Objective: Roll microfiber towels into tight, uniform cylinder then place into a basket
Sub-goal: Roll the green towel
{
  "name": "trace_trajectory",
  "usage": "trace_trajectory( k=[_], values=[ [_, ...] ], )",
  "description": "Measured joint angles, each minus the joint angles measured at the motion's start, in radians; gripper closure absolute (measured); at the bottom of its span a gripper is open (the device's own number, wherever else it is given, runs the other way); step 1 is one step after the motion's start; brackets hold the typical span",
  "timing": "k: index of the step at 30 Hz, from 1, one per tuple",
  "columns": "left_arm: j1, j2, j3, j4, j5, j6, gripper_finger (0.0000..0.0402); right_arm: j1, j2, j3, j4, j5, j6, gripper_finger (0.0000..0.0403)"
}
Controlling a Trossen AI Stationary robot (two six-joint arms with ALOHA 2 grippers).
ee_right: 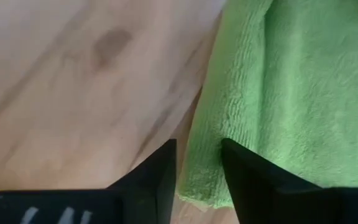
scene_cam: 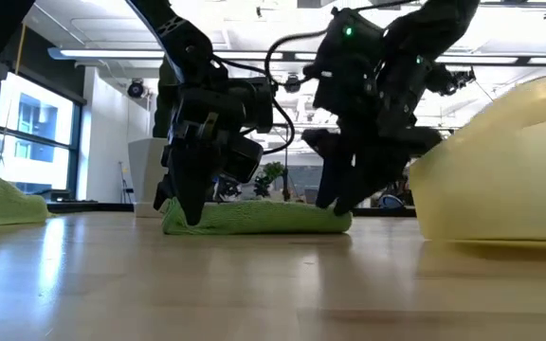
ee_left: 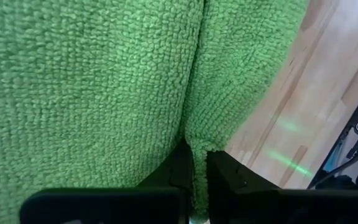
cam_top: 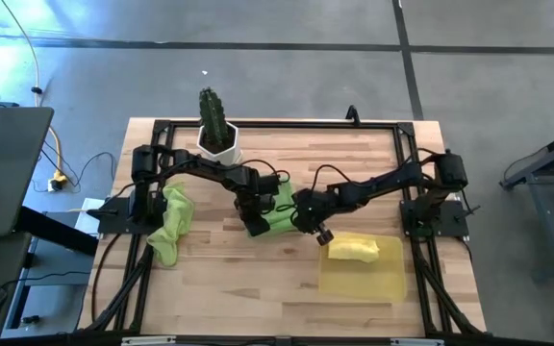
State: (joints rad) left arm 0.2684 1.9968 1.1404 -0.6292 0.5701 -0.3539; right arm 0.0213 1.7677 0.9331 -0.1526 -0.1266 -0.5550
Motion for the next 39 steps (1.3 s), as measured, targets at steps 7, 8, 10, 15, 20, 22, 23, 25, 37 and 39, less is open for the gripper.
trace_trajectory(
  k=[7,8,10,15,20,22,23,25,37,39],
  values=[
    [-0.001,0.000,0.000,0.002,0.006,-0.002,0.0390,-0.011,0.007,0.000,0.008,0.095,0.001,0.0233],
    [-0.003,-0.001,0.000,0.003,0.006,-0.002,0.0390,-0.010,0.007,0.001,0.009,0.103,0.000,0.0228],
    [-0.003,-0.003,-0.001,0.006,0.012,-0.002,0.0390,-0.011,0.007,0.001,0.010,0.106,-0.001,0.0220],
    [-0.002,-0.003,-0.002,0.019,0.039,-0.003,0.0390,-0.021,0.010,0.002,0.006,0.112,0.001,0.0218],
    [-0.004,-0.003,-0.002,0.020,0.037,-0.003,0.0390,-0.006,-0.090,-0.001,-0.097,0.174,0.045,0.0227],
    [-0.005,-0.003,-0.002,0.021,0.036,-0.002,0.0390,0.013,-0.163,0.001,-0.126,0.171,0.072,0.0234],
    [-0.006,-0.003,-0.002,0.021,0.035,-0.002,0.0390,0.021,-0.195,0.001,-0.148,0.168,0.090,0.0237],
    [-0.007,-0.003,-0.001,0.022,0.035,-0.002,0.0390,0.034,-0.253,0.000,-0.157,0.161,0.126,0.0243],
    [-0.024,-0.002,0.000,0.067,0.032,0.001,0.0390,-0.067,-0.146,0.000,-0.115,0.513,0.654,0.0254],
    [-0.028,-0.002,0.000,0.064,0.030,0.001,0.0390,-0.079,-0.130,-0.001,-0.116,0.389,0.658,0.0254]
  ],
)
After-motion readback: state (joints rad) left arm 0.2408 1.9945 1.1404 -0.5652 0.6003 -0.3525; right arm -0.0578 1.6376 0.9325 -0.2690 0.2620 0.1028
